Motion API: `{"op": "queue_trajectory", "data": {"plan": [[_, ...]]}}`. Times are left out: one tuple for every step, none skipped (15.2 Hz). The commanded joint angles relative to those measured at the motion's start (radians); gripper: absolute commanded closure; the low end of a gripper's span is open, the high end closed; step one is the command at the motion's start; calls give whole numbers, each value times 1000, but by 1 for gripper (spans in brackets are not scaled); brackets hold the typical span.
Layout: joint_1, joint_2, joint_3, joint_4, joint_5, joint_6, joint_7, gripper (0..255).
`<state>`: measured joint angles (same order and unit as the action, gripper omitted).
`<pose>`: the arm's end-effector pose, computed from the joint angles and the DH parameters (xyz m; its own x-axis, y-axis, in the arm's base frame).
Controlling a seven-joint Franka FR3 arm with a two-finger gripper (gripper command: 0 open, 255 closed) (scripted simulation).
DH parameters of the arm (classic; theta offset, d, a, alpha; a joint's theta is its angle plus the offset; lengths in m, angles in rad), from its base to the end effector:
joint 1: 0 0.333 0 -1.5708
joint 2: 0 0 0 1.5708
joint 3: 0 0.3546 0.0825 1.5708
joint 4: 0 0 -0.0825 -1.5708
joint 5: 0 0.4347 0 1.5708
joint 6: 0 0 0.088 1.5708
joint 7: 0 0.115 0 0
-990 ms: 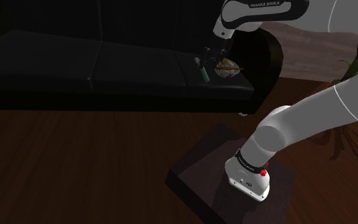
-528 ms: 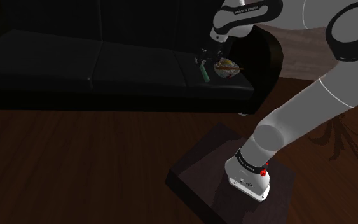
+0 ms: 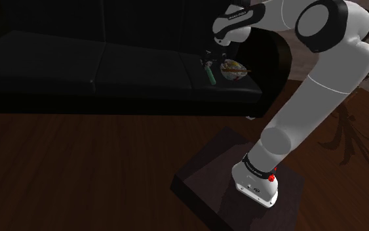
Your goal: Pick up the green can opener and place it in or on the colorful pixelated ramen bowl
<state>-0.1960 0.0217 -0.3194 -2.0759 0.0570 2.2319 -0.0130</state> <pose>0.5321 -0.2982 0.4370 0.8516 -0.5065 0.1349 -0.5060 -0.8616 -0.0407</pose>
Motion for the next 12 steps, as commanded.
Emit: {"op": "queue_trajectory", "data": {"plan": [[-17,57,-16,46,23,21,-15,0],[-26,89,-21,73,36,31,-21,0],[-35,121,-26,100,51,39,-26,0],[-45,153,-30,129,65,47,-32,0],[-55,185,-34,158,80,53,-37,0],[-63,205,-36,176,88,57,-40,0],[-64,213,-34,174,93,67,-43,0],[-65,222,-32,172,98,78,-46,0],[-67,231,-31,169,102,88,-49,0],[-68,239,-29,168,107,98,-52,0],[-70,248,-27,166,112,108,-56,0],[-71,258,-25,164,117,118,-59,0]]}}
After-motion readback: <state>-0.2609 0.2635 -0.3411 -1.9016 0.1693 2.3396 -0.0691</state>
